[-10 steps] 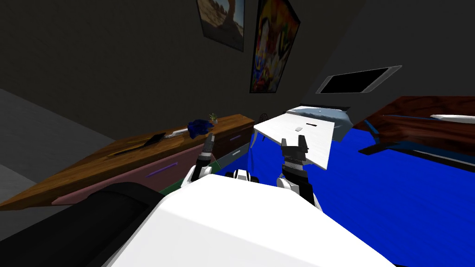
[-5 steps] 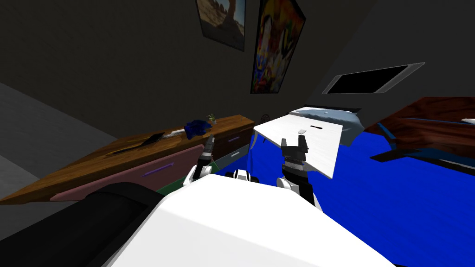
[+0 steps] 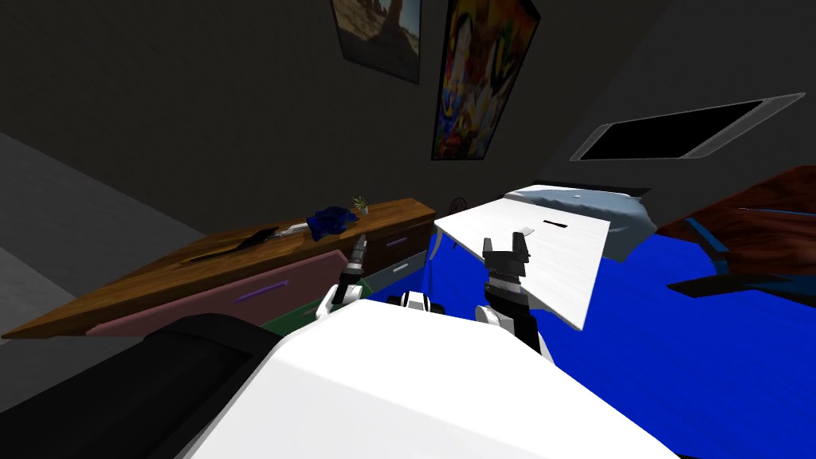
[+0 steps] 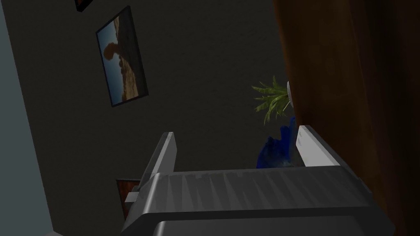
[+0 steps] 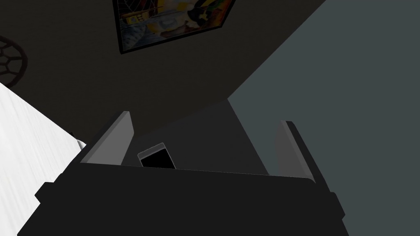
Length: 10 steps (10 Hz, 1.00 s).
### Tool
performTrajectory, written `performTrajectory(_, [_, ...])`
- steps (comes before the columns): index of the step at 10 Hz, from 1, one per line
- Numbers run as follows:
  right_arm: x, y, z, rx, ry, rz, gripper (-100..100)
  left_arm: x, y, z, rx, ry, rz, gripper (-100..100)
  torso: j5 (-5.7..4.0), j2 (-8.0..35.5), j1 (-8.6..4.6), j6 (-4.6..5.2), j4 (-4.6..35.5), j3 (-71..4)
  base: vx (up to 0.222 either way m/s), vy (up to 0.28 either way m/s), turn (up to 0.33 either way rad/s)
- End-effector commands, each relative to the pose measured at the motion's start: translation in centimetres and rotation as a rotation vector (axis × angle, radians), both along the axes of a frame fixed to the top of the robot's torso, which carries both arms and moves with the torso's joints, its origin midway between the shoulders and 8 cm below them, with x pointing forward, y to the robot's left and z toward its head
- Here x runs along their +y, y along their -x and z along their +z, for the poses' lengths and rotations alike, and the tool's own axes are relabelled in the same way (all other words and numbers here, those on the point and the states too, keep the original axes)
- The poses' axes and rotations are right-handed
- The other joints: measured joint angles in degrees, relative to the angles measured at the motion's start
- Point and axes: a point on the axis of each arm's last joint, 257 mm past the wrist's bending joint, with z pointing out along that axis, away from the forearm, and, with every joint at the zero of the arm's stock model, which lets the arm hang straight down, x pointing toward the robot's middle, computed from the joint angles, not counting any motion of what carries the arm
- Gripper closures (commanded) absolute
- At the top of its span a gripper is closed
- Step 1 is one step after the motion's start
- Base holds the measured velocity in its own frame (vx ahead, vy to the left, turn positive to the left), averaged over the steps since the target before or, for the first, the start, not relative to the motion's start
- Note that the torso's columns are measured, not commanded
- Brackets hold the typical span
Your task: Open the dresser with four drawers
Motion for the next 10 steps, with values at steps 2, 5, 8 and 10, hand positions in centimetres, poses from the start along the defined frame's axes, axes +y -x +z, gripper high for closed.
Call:
performTrajectory(2, [0.0, 0.0, 0.0, 0.0, 0.0, 0.0, 0, 1.9, -0.4, -2.3, 0.05, 0.003, 0.032, -100, 0.03, 0.1, 0.09, -0.02, 0.0, 0.1, 0.065, -0.079, 0.09])
performTrajectory(5, [0.0, 0.0, 0.0, 0.0, 0.0, 0.0, 0, 4.1, -0.8, -5.2, 0.105, 0.018, 0.076, -100, -0.05, -0.1, -0.22, -0.02, 0.0, 0.0, 0.097, -0.123, 0.114])
performTrajectory(8, [0.0, 0.0, 0.0, 0.0, 0.0, 0.0, 0, 5.8, -0.9, -7.6, 0.15, 0.041, 0.116, -100, 0.0, 0.1, -0.02, -0.01, 0.0, 0.1, 0.079, -0.148, 0.1])
performTrajectory(10, [0.0, 0.0, 0.0, 0.0, 0.0, 0.0, 0, 6.9, -0.9, -9.4, 0.182, 0.063, 0.146, -100, 0.11, -0.1, 0.18, 0.06, -0.1, 0.0, 0.072, -0.116, 0.104])
